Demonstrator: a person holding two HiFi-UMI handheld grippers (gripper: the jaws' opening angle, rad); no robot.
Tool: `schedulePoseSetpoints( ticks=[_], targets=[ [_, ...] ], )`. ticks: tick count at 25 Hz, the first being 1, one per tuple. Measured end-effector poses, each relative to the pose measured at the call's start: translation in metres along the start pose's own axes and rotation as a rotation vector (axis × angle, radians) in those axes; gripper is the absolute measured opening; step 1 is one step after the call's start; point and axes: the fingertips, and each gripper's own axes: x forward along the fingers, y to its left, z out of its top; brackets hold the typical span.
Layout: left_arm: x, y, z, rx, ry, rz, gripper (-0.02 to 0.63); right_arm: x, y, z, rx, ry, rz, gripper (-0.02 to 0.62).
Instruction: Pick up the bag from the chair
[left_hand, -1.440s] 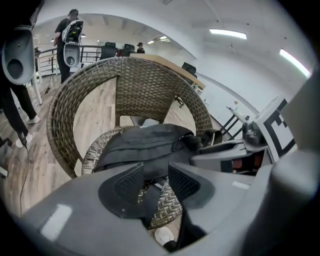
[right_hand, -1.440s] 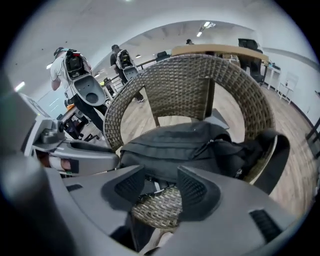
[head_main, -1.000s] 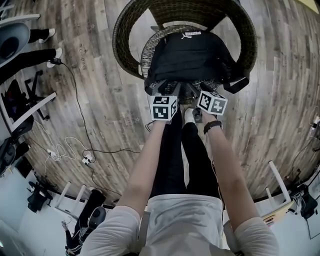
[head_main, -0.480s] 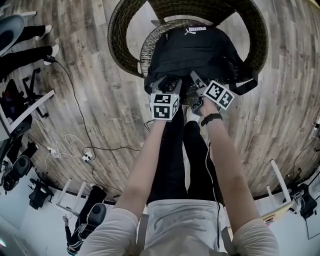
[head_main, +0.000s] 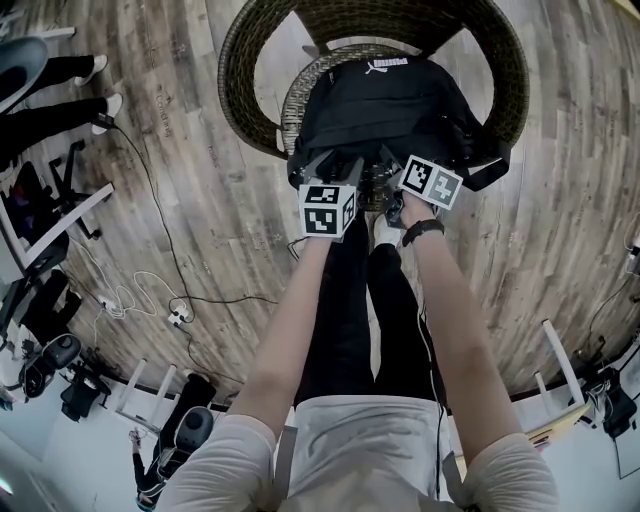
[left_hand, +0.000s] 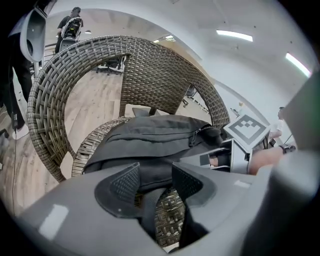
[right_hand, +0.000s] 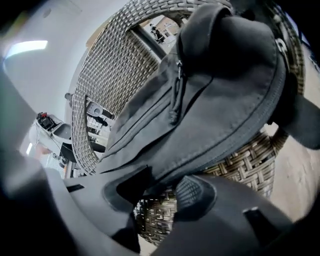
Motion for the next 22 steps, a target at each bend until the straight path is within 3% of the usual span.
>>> schedulePoseSetpoints(
  ticks=[9, 22],
  targets=[
    [-0.014, -0.003, 0.019, -0.014, -0.020, 0.006, 0.187, -0.013, 0.022, 0.010, -0.057, 0.004, 0.006, 0.071],
    [-0.051, -0.016, 0.063, -0.037, -0.105, 0.027, 0.187, -0.059, 0.059, 0.019, -0.113, -0.064, 0.054, 0.054]
  ],
)
